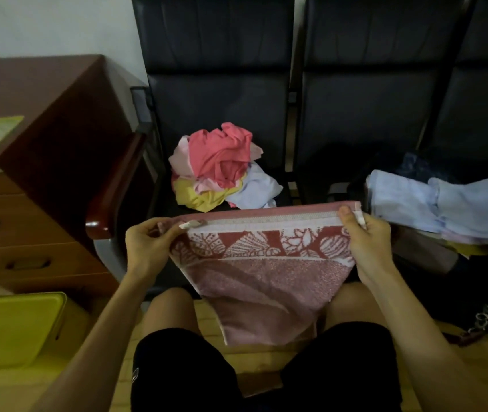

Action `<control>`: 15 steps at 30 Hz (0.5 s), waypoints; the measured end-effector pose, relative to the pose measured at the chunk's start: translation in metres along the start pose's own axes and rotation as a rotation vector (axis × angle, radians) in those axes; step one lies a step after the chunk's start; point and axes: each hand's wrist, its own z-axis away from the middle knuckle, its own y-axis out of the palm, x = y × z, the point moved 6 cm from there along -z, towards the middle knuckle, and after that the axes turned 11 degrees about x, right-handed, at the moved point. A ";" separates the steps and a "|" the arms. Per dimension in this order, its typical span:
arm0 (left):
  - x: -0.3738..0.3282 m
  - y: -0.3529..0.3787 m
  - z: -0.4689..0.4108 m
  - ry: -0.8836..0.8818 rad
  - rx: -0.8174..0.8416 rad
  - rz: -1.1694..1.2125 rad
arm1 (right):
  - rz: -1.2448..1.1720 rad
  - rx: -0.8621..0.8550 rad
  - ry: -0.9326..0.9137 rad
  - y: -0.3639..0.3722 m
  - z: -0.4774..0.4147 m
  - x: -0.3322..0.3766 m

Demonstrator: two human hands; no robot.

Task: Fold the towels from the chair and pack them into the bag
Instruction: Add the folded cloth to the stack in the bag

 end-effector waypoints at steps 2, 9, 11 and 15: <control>0.006 -0.001 -0.002 -0.025 -0.079 0.068 | 0.000 0.004 0.002 0.004 -0.003 -0.002; 0.009 0.012 0.009 -0.110 -0.124 0.272 | -0.066 0.000 0.072 0.010 0.006 -0.015; 0.012 0.017 0.016 -0.151 -0.120 0.323 | -0.129 -0.006 0.112 0.015 0.014 -0.019; 0.011 0.030 0.033 -0.212 -0.067 0.374 | -0.223 -0.013 0.216 0.033 0.034 -0.027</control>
